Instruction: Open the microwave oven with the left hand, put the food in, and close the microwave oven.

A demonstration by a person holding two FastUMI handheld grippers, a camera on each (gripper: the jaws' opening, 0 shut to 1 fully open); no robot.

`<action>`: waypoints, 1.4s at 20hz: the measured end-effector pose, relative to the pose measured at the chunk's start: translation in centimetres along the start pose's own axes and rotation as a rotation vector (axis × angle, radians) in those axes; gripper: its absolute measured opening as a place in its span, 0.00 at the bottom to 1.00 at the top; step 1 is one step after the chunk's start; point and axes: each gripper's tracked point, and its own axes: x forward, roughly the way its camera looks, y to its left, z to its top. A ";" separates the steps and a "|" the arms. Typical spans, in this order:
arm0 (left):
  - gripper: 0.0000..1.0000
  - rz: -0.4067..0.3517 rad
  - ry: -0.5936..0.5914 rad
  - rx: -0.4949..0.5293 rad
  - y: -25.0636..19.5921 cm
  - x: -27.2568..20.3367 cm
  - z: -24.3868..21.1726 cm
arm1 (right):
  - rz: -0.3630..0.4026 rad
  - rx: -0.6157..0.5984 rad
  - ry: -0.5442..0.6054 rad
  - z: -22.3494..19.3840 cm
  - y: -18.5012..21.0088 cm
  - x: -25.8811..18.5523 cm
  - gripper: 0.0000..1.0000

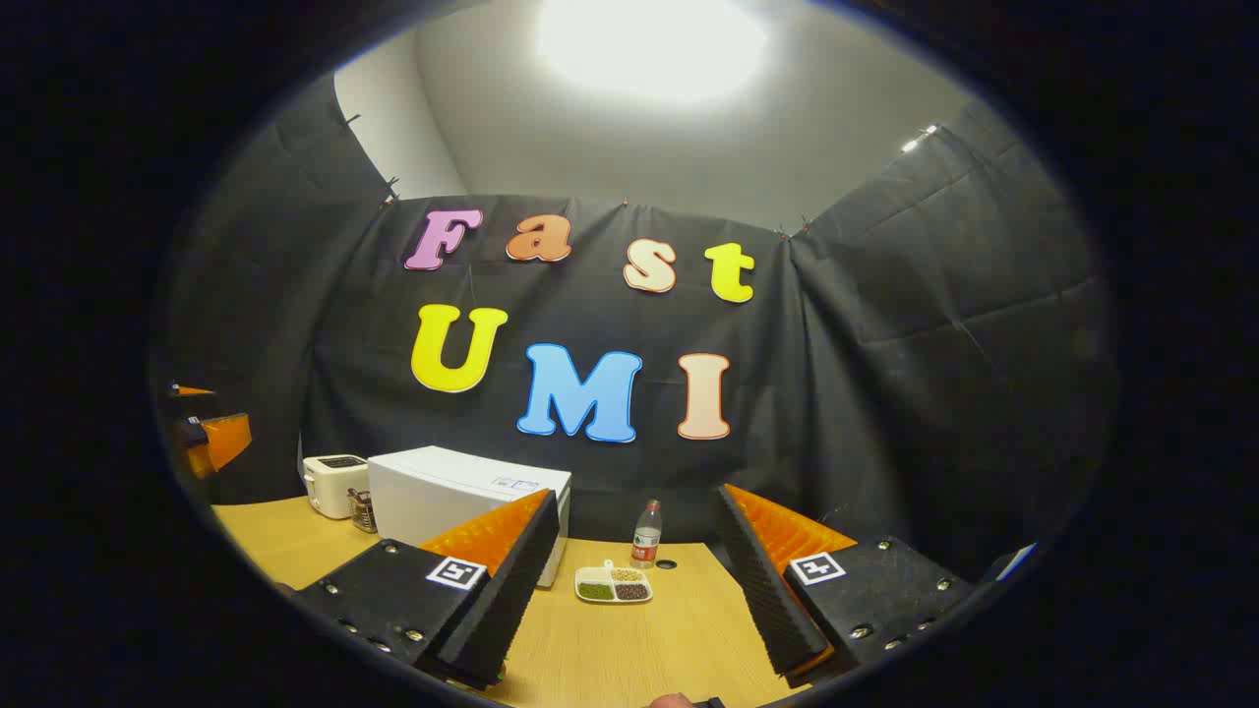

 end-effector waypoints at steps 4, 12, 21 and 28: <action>1.00 -0.007 -0.003 0.009 -0.5 -0.1 0.2 | -0.004 0.006 0.004 -0.1 -0.3 -0.3 0.96; 1.00 -0.016 -0.005 0.006 -2.0 -0.3 0.4 | -0.003 0.013 0.003 -0.3 -1.4 -0.4 0.96; 0.97 0.007 -0.013 0.006 -5.8 0.3 0.5 | 0.047 0.049 -0.007 -0.5 -3.6 0.4 0.96; 0.91 -0.031 -0.014 0.002 -8.3 5.1 -1.0 | 0.031 0.053 -0.011 -0.3 -4.4 1.5 0.96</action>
